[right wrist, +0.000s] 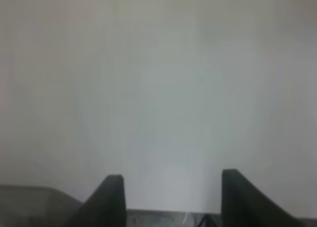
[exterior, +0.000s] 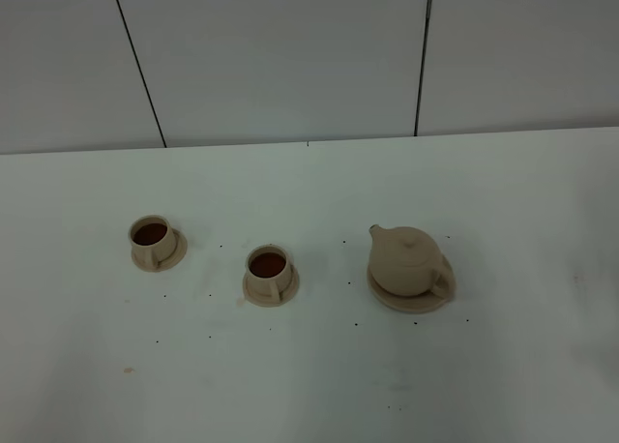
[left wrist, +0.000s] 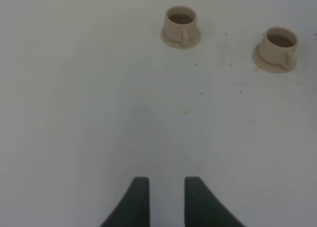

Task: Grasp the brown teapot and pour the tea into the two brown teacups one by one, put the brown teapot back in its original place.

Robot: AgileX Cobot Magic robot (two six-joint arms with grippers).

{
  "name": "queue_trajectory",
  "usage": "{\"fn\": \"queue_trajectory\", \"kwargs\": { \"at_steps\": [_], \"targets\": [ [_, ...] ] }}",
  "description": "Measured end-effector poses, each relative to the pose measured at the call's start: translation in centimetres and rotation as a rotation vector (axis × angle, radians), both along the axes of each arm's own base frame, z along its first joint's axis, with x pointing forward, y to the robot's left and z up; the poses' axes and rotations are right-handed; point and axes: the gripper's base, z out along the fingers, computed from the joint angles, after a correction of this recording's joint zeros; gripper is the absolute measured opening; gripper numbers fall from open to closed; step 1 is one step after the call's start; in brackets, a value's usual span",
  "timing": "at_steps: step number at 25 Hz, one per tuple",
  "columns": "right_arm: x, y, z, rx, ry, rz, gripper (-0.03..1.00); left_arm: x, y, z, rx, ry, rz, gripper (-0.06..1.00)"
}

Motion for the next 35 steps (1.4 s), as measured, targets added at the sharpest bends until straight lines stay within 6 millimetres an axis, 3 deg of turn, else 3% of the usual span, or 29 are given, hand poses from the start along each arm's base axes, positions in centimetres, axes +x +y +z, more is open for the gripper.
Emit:
{"fn": "queue_trajectory", "kwargs": {
  "at_steps": [10,17,35],
  "targets": [
    [-11.2,0.6,1.7,0.007,-0.27,-0.029,0.42,0.0,0.0,0.0,0.0,0.0,0.0,0.24],
    [-17.3,0.4,0.7,-0.065,-0.468,-0.043,0.42,0.0,0.0,0.0,0.0,0.0,0.0,0.24],
    [-23.2,0.3,1.5,-0.078,-0.85,-0.136,0.42,0.0,0.0,0.0,0.0,0.0,0.0,0.24]
  ]
}}
